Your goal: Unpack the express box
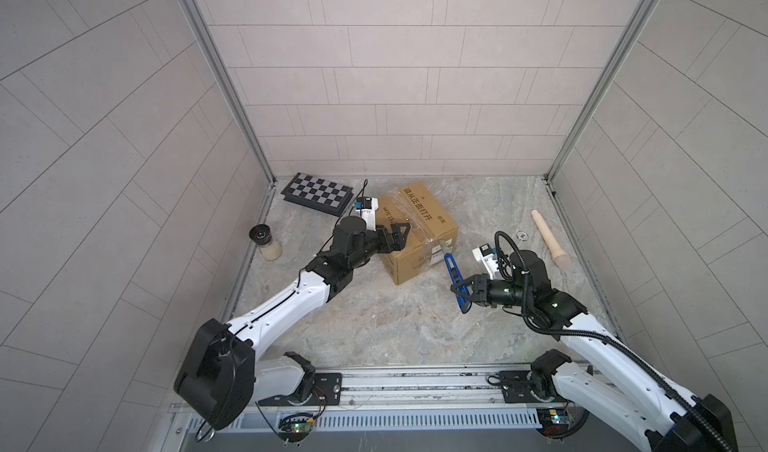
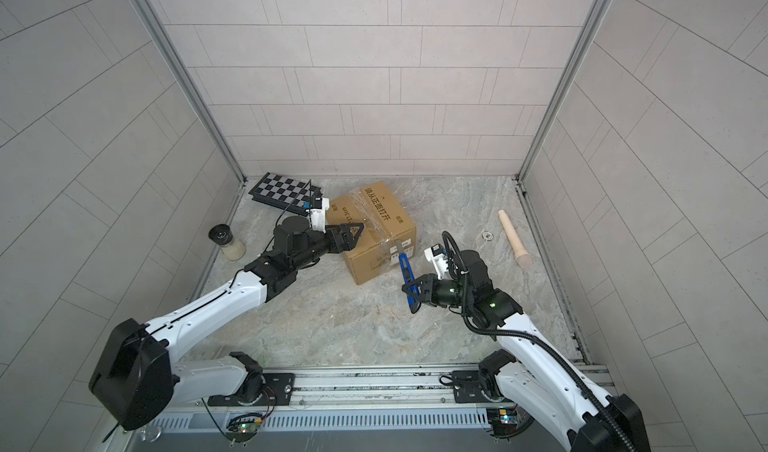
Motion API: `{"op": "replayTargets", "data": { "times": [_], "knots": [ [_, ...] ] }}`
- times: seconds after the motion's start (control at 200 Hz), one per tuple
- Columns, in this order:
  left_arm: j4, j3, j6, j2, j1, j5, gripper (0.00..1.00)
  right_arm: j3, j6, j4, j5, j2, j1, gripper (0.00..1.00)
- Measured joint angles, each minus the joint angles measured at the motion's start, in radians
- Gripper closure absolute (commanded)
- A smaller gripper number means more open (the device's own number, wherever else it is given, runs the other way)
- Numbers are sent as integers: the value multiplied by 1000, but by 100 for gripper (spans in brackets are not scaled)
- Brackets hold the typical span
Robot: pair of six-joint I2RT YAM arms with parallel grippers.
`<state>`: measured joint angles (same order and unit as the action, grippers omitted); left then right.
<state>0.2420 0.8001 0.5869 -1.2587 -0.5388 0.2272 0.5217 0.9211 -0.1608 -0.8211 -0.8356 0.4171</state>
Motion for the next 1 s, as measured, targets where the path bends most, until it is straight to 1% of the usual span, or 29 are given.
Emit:
{"op": "replayTargets", "data": {
  "times": [0.345,1.001],
  "knots": [
    [11,0,3,-7,4,1,0,8,0,5,2,-17,4,100],
    [23,-10,10,-10,5,8,0,24,0,-8,17,0,6,100]
  ]
}}
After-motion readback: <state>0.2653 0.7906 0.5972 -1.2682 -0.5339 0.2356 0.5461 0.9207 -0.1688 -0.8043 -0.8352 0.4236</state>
